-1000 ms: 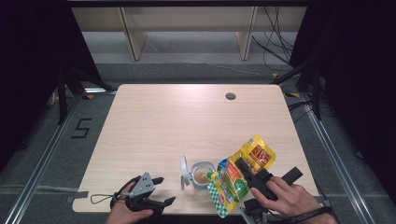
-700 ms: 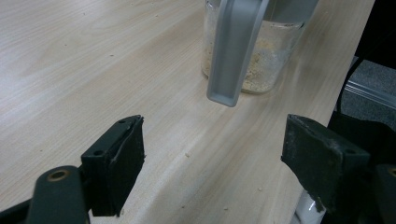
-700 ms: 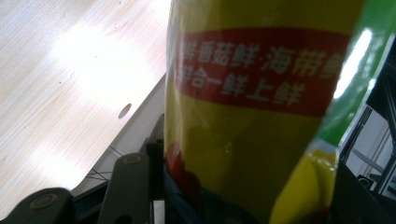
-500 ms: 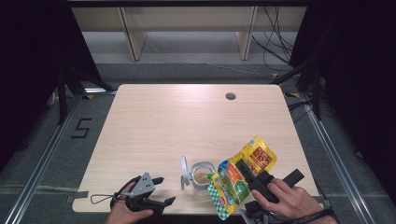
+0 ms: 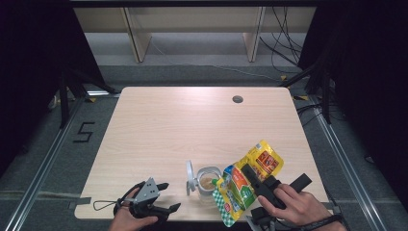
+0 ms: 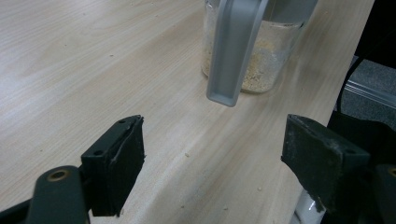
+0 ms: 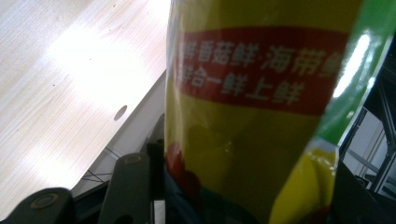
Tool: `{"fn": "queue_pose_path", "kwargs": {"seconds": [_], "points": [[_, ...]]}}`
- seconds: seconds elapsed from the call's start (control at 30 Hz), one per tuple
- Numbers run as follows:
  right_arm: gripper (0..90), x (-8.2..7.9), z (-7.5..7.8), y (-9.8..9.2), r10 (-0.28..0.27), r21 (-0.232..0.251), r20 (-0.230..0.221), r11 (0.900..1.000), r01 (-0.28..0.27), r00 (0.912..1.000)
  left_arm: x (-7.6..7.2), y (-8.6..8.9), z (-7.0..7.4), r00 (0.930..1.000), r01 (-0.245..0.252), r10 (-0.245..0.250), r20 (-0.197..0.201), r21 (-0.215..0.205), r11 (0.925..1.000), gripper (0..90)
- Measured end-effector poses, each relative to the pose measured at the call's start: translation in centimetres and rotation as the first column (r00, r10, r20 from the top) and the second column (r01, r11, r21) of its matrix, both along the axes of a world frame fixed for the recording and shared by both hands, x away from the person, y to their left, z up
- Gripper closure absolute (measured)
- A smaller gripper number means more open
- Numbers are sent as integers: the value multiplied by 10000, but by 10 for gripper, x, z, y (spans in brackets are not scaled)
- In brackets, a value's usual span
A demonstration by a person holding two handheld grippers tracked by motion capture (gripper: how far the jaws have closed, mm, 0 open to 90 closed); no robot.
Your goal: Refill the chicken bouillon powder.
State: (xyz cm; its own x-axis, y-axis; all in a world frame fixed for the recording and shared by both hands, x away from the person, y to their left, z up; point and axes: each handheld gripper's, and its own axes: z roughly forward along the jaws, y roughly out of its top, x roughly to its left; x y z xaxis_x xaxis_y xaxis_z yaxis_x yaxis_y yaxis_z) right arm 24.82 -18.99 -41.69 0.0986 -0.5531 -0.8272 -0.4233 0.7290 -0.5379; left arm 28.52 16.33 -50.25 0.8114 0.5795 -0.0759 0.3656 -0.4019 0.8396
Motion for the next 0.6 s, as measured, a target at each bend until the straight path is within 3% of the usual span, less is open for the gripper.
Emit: {"fn": "queue_pose_path", "kwargs": {"seconds": [0.27, 0.47, 0.53, 0.6], "points": [[546, 2, -1, 3, -35, -18, -68, 10000, 34, 10000, 1, 1, 1, 10000, 15, -15, -5, 110, 9999, 207], [547, 4, -1, 3, -32, -42, -104, 10000, 32, 9999, 1, 1, 0, 9999, -52, 50, -103, -128, 9999, 207], [547, 4, 0, 3, -37, -52, -106, 10000, 36, 9999, 3, 3, 1, 9999, 156, -155, -45, 325, 9994, 207], [547, 5, 1, 4, -3, -80, -100, 10000, 3, 10000, 3, 2, 1, 9997, 212, -214, 69, 263, 9994, 207]]}}
